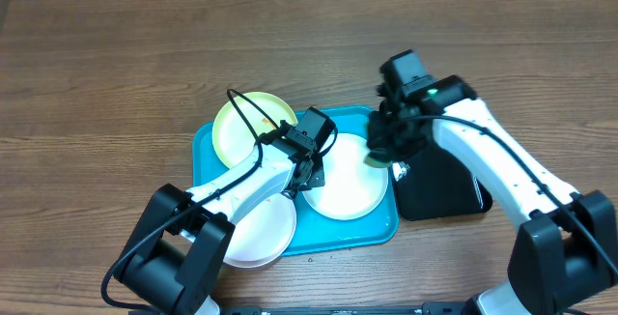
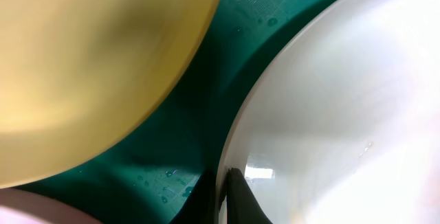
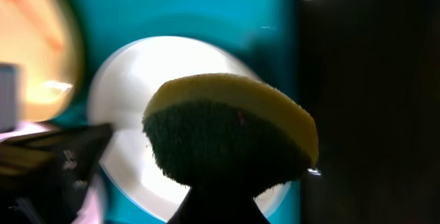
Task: Clean dirty plates on tray and stack at the side
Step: 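Return the sponge to the black tray with the right gripper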
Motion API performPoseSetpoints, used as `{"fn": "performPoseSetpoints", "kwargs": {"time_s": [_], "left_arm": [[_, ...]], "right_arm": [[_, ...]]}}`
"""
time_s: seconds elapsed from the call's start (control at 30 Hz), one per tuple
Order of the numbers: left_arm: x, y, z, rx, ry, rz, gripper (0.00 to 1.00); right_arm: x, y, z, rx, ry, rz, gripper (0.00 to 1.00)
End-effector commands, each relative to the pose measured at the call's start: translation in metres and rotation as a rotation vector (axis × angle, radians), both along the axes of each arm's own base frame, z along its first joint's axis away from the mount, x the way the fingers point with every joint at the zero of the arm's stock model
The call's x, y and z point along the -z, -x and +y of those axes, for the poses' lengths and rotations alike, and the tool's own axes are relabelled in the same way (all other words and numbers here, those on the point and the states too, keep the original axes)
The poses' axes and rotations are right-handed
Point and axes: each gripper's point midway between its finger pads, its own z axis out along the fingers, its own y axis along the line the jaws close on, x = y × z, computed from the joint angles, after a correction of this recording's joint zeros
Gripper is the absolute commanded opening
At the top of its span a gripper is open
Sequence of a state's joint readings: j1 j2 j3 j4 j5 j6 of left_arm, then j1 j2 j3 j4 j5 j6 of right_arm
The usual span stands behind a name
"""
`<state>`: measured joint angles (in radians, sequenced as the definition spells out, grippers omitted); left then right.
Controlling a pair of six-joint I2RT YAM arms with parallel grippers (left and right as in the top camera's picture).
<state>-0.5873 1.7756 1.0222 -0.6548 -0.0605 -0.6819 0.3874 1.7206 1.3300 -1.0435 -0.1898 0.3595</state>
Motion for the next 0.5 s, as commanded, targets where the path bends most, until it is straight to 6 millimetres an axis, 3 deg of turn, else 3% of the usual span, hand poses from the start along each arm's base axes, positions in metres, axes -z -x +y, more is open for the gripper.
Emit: {"fn": "performPoseSetpoints", "kwargs": {"time_s": [0.0, 0.2, 0.43, 0.47], "left_arm": [[0.012, 0.012, 0.021, 0.003, -0.099, 0.046, 0.04], [-0.019, 0.006, 0.031, -0.004, -0.139, -0.019, 0.04], [-0.073, -0.005, 0.036, -0.001, -0.107, -0.181, 0.04], [-0.080, -0.006, 0.037, 0.012, -0.110, -0.204, 0.04]], "right_arm": [[-0.007, -0.011, -0.040, 0.062, 0.120, -0.042, 0.04], [0.013, -0.006, -0.097, 0.169, 0.257, 0.003, 0.04], [0.044, 0.001, -0.123, 0.242, 0.259, 0.028, 0.04], [0.048, 0.002, -0.122, 0.234, 0.255, 0.026, 0.09]]}}
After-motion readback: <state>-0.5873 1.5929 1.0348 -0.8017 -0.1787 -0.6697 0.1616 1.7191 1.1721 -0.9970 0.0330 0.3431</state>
